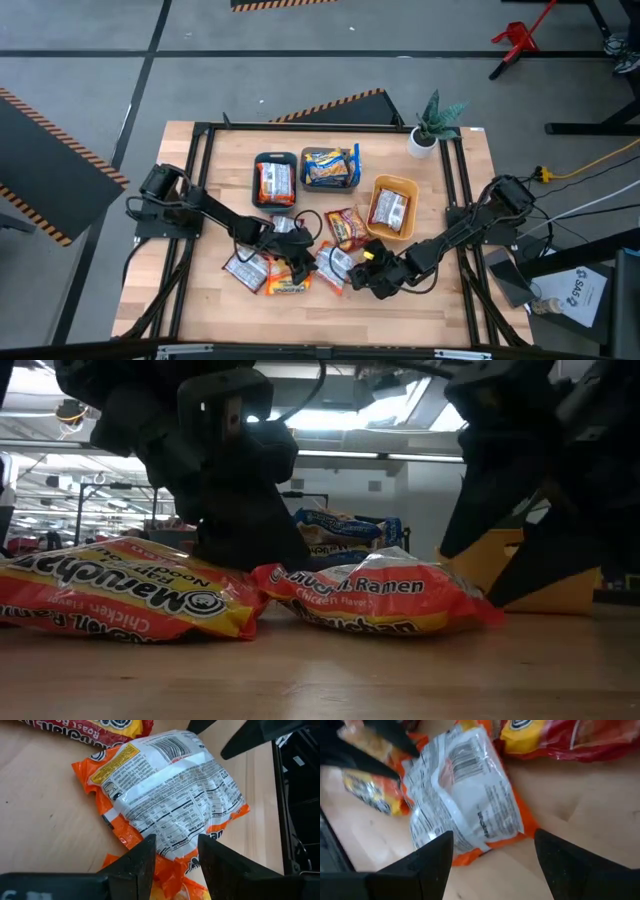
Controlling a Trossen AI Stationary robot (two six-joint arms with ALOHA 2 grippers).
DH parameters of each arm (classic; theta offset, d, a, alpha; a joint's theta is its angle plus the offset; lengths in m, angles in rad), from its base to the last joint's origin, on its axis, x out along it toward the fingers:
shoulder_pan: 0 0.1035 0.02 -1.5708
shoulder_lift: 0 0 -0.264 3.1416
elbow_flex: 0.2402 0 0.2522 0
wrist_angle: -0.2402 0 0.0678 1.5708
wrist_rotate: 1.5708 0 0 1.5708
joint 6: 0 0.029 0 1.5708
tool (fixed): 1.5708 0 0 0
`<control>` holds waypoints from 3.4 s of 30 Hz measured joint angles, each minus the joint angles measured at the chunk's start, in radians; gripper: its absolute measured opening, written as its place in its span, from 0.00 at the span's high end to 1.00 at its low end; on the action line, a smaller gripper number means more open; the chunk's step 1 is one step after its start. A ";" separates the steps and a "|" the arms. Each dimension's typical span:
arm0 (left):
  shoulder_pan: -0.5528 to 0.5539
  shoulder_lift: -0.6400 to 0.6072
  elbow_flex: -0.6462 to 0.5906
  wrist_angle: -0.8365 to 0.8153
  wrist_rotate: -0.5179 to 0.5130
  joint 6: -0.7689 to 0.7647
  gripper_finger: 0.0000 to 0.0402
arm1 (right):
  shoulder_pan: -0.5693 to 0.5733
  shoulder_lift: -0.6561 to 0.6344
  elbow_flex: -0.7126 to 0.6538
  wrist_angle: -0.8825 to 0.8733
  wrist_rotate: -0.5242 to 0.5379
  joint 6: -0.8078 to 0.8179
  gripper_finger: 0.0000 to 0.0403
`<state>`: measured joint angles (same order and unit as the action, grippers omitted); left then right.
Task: Sort Maruchan noodles
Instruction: Put the orange noodle pack into the blue bin
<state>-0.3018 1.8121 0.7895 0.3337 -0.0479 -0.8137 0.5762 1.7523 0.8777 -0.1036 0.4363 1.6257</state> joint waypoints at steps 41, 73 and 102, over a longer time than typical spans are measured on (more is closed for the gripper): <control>0.013 -0.002 0.000 -0.110 0.040 -0.042 0.65 | -0.098 0.152 -0.049 0.487 0.059 -0.082 0.34; 0.019 -0.015 0.085 -0.163 0.008 0.003 0.65 | -0.126 0.149 -0.049 0.618 -0.116 -0.205 0.71; 0.090 -0.945 0.091 -0.742 -0.440 -0.021 0.65 | -0.543 0.147 0.452 0.312 -0.271 -0.745 0.73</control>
<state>-0.2115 0.8668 0.8806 -0.4081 -0.4882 -0.8351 0.0332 1.8992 1.3302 0.2086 0.1656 0.8807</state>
